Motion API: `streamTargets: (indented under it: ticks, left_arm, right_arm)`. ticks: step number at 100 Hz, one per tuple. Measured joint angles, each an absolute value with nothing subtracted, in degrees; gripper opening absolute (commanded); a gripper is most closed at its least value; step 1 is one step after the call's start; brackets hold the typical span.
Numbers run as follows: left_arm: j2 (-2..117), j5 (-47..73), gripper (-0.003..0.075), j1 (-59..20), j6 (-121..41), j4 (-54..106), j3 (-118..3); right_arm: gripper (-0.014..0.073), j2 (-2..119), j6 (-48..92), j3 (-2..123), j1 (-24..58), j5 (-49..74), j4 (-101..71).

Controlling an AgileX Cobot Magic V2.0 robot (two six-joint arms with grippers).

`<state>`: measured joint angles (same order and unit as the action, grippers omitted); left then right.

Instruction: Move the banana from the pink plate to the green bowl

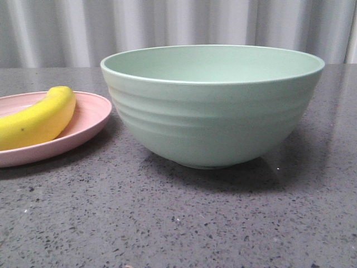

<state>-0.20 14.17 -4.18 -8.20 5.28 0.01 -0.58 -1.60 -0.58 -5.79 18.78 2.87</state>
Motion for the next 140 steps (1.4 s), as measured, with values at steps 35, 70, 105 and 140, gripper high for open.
streamTargets:
  ticks: [35,70,105,140]
  left_arm:
    - [-0.2,11.38,-0.002,-4.18,-8.2,5.74,0.01]
    - [-0.2,9.5,-0.002,-4.18,-8.2,5.85,0.01]
    - [-0.2,8.46,-0.002,-4.18,-8.2,5.85,0.01]
    - [-0.2,8.22,-0.002,-4.18,-8.2,5.85,0.01]
  right_arm:
    - [-0.0071,-0.58,-1.6,-0.58,-5.79,17.09,4.33]
    - [-0.0071,-0.58,-1.6,-0.58,-5.79,2.38,6.71]
    - [-0.0071,-0.58,-1.6,-0.58,-5.79,0.48,6.9]
    - [-0.0071,-0.58,-1.6,-0.58,-5.79,0.0,6.9]
